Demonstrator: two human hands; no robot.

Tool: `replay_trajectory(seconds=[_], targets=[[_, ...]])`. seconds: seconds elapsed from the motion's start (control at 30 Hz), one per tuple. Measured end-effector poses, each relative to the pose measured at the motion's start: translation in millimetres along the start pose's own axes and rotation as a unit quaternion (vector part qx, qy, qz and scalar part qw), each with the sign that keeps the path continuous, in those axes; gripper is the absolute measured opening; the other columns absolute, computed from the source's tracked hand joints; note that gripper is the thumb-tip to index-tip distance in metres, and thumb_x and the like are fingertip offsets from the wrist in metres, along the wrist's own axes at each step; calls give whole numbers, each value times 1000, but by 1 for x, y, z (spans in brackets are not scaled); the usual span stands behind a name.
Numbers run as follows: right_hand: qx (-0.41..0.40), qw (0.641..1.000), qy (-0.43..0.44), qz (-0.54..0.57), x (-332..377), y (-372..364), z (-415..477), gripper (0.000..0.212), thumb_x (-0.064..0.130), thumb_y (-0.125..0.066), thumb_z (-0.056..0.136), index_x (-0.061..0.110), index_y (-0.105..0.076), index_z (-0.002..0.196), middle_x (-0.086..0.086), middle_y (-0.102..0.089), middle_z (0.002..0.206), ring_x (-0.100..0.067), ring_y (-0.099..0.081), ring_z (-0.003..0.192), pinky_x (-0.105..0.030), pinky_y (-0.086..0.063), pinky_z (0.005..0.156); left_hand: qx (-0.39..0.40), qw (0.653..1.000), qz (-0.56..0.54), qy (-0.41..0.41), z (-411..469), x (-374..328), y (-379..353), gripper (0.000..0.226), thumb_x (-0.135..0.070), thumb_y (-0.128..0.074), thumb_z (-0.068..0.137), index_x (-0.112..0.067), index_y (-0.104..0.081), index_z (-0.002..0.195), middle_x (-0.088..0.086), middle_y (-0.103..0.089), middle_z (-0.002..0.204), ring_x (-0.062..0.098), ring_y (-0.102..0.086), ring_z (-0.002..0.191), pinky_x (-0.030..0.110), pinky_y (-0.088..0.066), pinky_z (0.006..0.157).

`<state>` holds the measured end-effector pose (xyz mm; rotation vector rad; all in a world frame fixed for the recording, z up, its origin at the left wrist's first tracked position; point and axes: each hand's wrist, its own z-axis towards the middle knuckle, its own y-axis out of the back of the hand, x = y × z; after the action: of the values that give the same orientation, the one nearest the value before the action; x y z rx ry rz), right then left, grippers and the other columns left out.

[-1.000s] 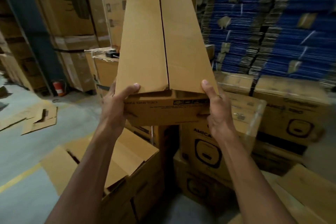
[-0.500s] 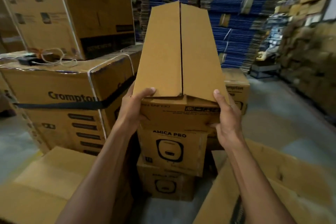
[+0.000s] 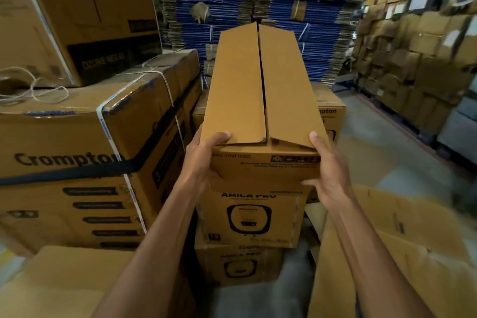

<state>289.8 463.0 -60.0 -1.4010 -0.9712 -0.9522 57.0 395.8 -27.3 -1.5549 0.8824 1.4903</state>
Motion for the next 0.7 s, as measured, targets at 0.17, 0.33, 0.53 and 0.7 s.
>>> replay_trajectory(seconds=[0.17, 0.33, 0.53, 0.7], targets=[[-17, 999, -18, -20, -15, -7, 24, 96, 73, -77, 57, 43, -52, 144, 4, -51, 150, -34, -45, 139, -72, -48, 83, 6, 1000, 14, 24, 31, 9, -1, 57, -40, -69, 89, -47, -52, 142, -3, -63, 128, 25, -61, 110, 61, -60, 75], [-18, 998, -41, -41, -22, -6, 69, 64, 60, -72, 84, 42, -54, 143, 4, -50, 150, -34, -41, 141, -78, -44, 88, -5, 998, 16, 65, 59, 15, -13, 71, -49, -73, 75, -45, -51, 143, -2, -61, 129, 29, -59, 112, 65, -58, 72], [-4, 995, -70, -71, -21, -15, 112, 69, 65, -71, 80, 44, -52, 143, 4, -46, 153, -36, -40, 141, -77, -47, 81, -19, 995, 13, 101, 97, 19, -26, 64, -50, -75, 73, -43, -57, 134, 4, -64, 124, 34, -59, 111, 71, -55, 69], [-5, 990, -99, -97, -27, -19, 134, 82, 70, -71, 76, 44, -44, 149, 1, -40, 157, -40, -39, 141, -72, -51, 70, -20, 993, 31, 114, 119, 21, -34, 42, -45, -73, 82, -47, -56, 121, 3, -63, 123, 33, -58, 109, 69, -57, 62]])
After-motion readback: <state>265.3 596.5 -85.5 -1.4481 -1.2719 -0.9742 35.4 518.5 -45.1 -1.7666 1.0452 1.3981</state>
